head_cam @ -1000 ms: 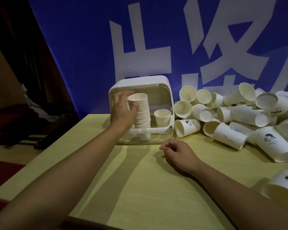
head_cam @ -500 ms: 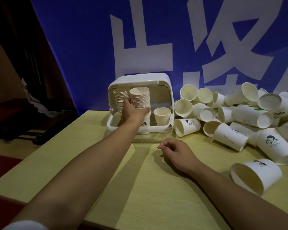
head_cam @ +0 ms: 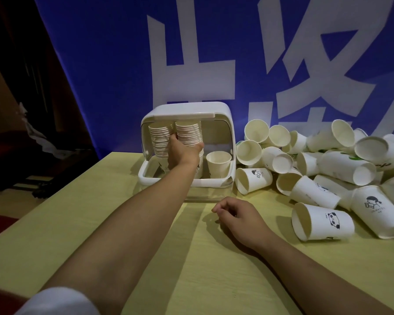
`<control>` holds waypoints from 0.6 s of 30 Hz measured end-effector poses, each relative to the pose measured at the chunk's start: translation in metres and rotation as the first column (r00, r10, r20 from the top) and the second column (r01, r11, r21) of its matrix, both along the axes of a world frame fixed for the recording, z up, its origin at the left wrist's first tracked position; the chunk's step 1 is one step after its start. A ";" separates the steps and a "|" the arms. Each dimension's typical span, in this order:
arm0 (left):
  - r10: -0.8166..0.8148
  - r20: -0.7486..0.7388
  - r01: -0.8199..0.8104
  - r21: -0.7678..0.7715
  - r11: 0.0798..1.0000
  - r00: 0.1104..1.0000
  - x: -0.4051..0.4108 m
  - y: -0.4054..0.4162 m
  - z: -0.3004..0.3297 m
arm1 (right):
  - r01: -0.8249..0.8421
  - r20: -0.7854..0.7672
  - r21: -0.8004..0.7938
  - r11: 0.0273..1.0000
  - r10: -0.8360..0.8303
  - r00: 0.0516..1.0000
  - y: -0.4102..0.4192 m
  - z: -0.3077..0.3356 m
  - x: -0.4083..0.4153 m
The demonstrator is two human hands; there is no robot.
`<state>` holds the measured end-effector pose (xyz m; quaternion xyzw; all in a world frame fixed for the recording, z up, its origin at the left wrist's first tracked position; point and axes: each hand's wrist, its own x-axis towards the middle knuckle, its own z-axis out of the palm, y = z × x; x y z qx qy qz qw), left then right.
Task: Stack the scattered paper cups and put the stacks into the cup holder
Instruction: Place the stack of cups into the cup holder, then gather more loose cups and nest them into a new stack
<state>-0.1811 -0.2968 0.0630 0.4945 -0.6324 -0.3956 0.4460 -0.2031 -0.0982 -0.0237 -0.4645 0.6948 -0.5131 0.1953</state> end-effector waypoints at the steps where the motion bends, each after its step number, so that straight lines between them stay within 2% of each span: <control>1: -0.001 0.010 0.001 -0.006 1.000 1.000 -0.001 -0.001 -0.001 | -0.002 -0.002 0.001 1.000 0.002 1.000 0.000 0.000 0.000; 5: -0.020 0.028 0.020 -0.018 1.000 0.999 -0.001 -0.002 -0.004 | -0.003 0.005 0.003 1.000 0.003 1.000 0.000 -0.001 -0.001; 9: -0.062 -0.036 0.063 0.035 0.997 0.997 0.009 0.004 -0.001 | 0.008 -0.004 0.008 1.000 -0.008 1.000 0.004 0.003 0.002; 13: -0.092 -0.277 0.112 0.058 0.992 0.956 0.033 0.035 0.006 | 0.031 -0.003 0.021 0.999 -0.031 1.000 0.007 0.017 0.011; 15: -0.086 -0.427 0.114 0.040 0.993 0.900 0.042 0.058 0.006 | 0.084 0.045 0.002 0.996 -0.084 0.995 0.008 0.030 0.015; 18: -0.081 -0.578 0.129 0.043 0.991 0.812 0.047 0.094 0.002 | 0.163 0.012 -0.033 0.986 -0.163 0.987 0.023 0.051 0.019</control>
